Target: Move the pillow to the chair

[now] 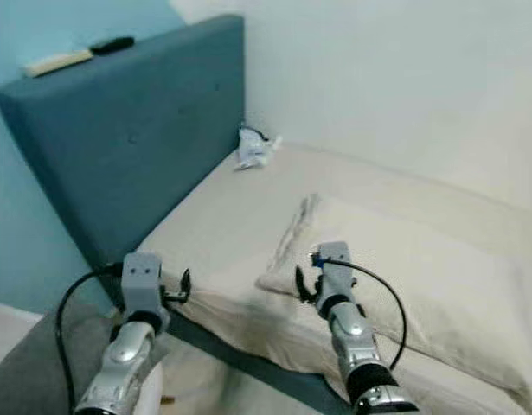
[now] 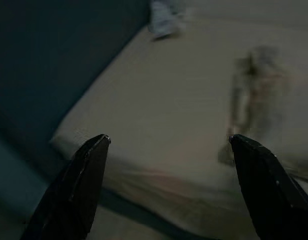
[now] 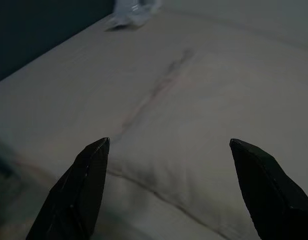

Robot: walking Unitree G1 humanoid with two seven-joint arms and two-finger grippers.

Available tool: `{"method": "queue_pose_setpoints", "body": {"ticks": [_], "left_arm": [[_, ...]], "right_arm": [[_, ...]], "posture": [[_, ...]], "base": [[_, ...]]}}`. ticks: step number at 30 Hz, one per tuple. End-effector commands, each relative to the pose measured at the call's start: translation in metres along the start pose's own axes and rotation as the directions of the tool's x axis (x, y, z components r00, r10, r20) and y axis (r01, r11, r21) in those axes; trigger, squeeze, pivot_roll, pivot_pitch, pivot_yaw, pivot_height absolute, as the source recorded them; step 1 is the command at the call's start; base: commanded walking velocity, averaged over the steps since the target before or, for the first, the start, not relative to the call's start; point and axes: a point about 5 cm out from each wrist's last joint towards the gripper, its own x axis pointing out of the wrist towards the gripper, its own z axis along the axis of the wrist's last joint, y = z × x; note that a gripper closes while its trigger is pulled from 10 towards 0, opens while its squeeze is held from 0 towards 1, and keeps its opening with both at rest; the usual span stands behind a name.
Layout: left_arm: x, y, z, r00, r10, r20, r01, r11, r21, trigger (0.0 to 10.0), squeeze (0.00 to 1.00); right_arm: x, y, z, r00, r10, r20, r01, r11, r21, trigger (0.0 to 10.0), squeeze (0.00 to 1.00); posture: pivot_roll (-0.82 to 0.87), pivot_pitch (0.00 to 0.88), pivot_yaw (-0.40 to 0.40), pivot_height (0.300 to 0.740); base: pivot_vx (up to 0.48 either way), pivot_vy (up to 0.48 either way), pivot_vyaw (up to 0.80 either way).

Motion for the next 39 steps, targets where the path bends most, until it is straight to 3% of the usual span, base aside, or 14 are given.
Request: {"method": "queue_pose_setpoints", "body": {"ticks": [1, 15, 17, 28, 39], "left_arm": [[-0.0014, 0.0005, -0.0027, 1.000, -0.001, -0.011, 0.001, 1.000, -0.005, 10.0, 0.00], [-0.0017, 0.0016, -0.0019, 1.000, 0.008, -0.001, -0.008, 1.000, -0.010, 10.0, 0.00], [-0.0014, 0.0020, -0.0017, 1.000, 0.009, 0.000, -0.009, 1.000, -0.011, 10.0, 0.00], [-0.0005, 0.0026, -0.0008, 1.000, 0.011, 0.010, -0.010, 1.000, -0.007, 10.0, 0.00], [-0.0008, 0.0025, 0.0008, 1.000, 0.008, 0.028, -0.008, 1.000, -0.008, 10.0, 0.00]], "right_arm": [[-0.0017, 0.0029, -0.0048, 1.000, 0.005, -0.018, -0.005, 1.000, 0.008, 10.0, 0.00], [-0.0024, 0.0077, -0.0065, 0.999, 0.039, -0.025, -0.040, 0.999, -0.008, 10.0, 0.00], [-0.0020, 0.0075, -0.0062, 0.999, 0.038, -0.024, -0.037, 0.999, 0.025, 10.0, 0.00], [-0.0031, 0.0043, -0.0063, 0.999, 0.030, -0.020, -0.030, 1.000, 0.002, 10.0, 0.00], [-0.0036, 0.0079, -0.0056, 0.999, 0.051, -0.005, -0.051, 0.999, -0.010, 10.0, 0.00]], "posture": [[0.06, 0.041, -0.070, 0.740], [0.06, 0.036, -0.069, 0.740], [0.06, 0.034, -0.068, 0.740], [0.05, 0.026, -0.063, 0.740], [0.05, 0.023, -0.063, 0.740]], "base": [[0.000, 0.000, -0.80], [0.000, 0.000, -0.15], [0.000, 0.000, -0.77], [0.000, 0.000, -0.79], [0.000, 0.000, 0.00]]}}
